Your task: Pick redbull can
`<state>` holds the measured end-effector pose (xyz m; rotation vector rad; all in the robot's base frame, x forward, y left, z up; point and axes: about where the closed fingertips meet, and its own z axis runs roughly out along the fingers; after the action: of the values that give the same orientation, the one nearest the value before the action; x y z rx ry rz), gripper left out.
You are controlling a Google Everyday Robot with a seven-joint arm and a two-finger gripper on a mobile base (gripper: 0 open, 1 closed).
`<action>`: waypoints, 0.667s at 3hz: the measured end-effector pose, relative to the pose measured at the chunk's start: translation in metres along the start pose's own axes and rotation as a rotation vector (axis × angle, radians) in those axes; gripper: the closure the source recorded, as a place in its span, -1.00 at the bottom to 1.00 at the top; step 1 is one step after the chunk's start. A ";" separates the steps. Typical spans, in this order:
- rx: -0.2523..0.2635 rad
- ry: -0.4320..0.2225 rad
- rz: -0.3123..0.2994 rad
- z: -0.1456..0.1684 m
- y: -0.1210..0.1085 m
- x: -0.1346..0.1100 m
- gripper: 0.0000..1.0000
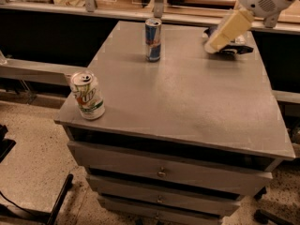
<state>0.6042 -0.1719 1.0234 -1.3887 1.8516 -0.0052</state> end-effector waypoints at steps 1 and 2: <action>0.003 -0.199 0.041 0.038 -0.034 -0.039 -1.00; 0.011 -0.305 0.137 0.079 -0.056 -0.060 -1.00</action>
Offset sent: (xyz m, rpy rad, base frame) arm 0.1550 0.0874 -0.0017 0.5417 -0.0517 -0.0525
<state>0.7004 -0.1108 1.0297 -1.1798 1.6822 0.2521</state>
